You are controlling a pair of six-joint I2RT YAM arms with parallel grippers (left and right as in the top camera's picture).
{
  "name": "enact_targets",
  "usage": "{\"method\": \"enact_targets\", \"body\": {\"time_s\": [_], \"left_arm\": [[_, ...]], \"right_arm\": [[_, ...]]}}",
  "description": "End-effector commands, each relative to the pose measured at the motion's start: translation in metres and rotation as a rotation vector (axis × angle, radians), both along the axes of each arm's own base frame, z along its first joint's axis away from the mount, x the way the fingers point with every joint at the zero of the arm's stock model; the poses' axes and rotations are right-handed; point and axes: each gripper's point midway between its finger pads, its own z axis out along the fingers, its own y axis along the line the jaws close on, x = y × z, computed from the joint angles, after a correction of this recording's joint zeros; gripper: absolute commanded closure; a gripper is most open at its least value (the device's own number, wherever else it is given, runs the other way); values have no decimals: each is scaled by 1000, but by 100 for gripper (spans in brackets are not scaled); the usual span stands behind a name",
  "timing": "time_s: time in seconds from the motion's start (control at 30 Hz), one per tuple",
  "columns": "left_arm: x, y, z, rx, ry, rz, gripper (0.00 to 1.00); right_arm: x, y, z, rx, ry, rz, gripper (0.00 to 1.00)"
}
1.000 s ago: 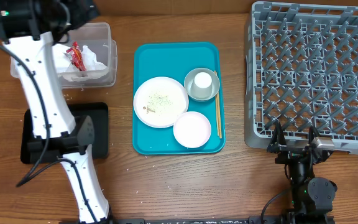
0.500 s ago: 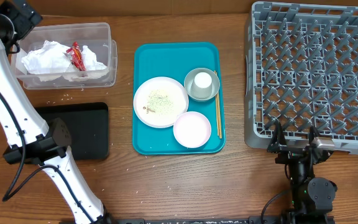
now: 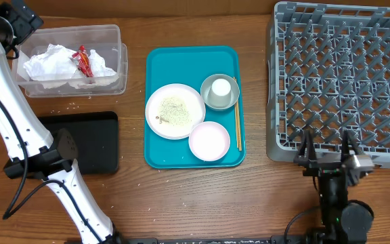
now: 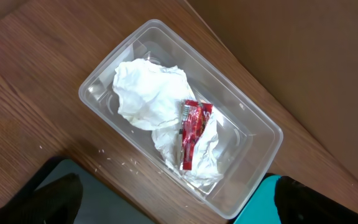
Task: Sort waste into correct bins and load items into the dishwasher
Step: 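Reach the right gripper over to the white paper cup in the bowl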
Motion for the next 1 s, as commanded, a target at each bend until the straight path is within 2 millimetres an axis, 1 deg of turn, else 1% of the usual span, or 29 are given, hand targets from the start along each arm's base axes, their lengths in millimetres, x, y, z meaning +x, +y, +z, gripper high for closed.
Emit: {"method": "enact_targets", "body": {"time_s": [0.0,0.07,0.17,0.27,0.33,0.43,0.5,0.6,0.63,0.67,0.73,0.77,0.8,0.83,0.9,0.93,0.97], "left_arm": [[-3,5,1,28,10,-2,0],[-3,5,1,28,11,-2,0],[-3,5,1,28,10,-2,0],[-3,5,1,28,10,-2,0],[-3,5,1,28,10,-2,0],[-3,5,1,28,10,-2,0],[-3,5,1,28,10,-2,0],[-3,5,1,28,10,-2,0],[-3,5,1,28,10,-2,0],[-3,5,1,28,10,-2,0],[-3,5,1,28,10,-2,0],[-3,5,1,28,10,-2,0],[-3,5,1,28,10,-2,0],[-3,5,1,28,10,-2,0],[-3,5,1,28,10,-2,0],[-3,5,1,28,10,-2,0],[-3,5,1,28,10,-2,0]], "right_arm": [[-9,7,28,59,-126,64,0],[-22,11,56,93,-248,102,0],[-51,12,98,73,-455,113,0],[-75,12,127,26,-596,97,0],[-80,12,140,16,-613,91,0],[-73,13,156,-11,-569,85,0],[-60,19,165,-70,-504,90,0],[-26,33,184,-174,-356,136,0],[-13,39,189,-196,-301,169,0],[-3,42,192,-202,-263,192,0],[28,53,200,-207,-139,268,0],[51,62,204,-203,-38,328,0],[70,68,207,-193,51,369,0],[80,72,208,-186,102,390,0],[108,82,207,-161,261,436,0],[128,94,202,-174,408,478,0],[135,102,198,-193,480,505,0]]}}
